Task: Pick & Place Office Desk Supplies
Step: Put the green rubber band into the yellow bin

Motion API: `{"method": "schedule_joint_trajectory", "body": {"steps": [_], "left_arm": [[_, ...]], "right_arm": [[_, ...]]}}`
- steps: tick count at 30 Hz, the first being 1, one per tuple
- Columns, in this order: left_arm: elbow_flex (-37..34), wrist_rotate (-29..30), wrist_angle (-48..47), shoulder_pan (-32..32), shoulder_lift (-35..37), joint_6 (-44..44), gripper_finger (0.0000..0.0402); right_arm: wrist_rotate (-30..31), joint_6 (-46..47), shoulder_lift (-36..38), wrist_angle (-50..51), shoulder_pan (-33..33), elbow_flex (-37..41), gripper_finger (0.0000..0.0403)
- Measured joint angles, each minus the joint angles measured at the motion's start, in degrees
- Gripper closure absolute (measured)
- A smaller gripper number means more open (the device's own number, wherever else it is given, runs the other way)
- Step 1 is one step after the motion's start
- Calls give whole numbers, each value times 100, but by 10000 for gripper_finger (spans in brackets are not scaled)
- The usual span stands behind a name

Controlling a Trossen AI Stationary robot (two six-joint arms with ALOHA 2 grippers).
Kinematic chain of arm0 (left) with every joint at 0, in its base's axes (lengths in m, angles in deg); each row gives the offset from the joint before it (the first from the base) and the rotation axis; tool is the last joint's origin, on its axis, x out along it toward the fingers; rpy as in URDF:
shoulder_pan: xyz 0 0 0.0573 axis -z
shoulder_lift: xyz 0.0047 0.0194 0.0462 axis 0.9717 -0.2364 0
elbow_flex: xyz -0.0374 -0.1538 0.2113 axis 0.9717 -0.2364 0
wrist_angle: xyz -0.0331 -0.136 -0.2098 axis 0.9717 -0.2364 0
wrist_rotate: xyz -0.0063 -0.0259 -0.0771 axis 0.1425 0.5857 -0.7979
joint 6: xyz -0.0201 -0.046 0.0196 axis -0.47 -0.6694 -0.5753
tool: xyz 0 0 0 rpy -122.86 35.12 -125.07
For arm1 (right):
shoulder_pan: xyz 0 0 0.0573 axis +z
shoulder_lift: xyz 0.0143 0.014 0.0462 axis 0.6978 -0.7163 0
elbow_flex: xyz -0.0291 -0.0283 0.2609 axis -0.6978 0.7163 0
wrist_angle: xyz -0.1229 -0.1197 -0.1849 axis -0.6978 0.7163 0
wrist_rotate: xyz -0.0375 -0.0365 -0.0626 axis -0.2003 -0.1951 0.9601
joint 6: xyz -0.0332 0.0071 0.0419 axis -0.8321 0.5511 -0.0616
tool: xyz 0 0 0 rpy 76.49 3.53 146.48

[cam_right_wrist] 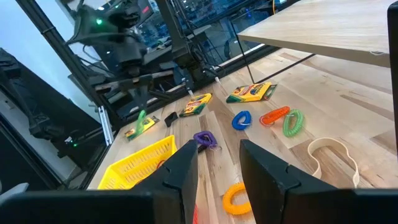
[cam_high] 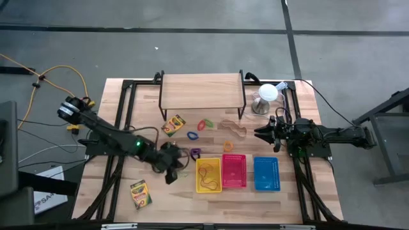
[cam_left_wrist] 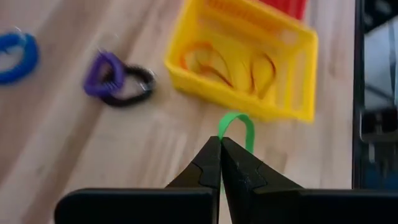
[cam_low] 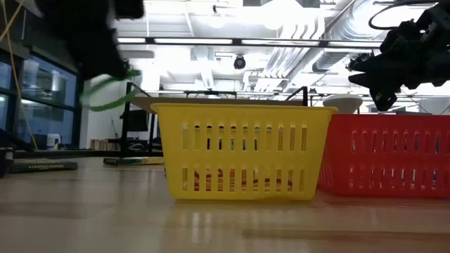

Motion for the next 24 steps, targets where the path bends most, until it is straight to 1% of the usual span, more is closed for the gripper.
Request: {"method": "schedule_joint_trajectory", "body": {"steps": [3, 6, 11, 21, 24], "left_arm": [[0, 3, 139, -321, 0, 55, 401], [0, -4, 411, -603, 0, 316, 401], [0, -282, 717, -899, 0, 659, 401], [0, -351, 896, -923, -76, 680, 401], [8, -566, 1151, -924, -265, 675, 401]], "right_arm": [[0, -2, 0, 1, 0, 2, 296], [0, -1, 1, 1, 0, 1, 296], [0, -2, 0, 1, 1, 0, 296], [0, 0, 0, -1, -2, 0, 296], [0, -2, 0, -2, 0, 0, 296]]}}
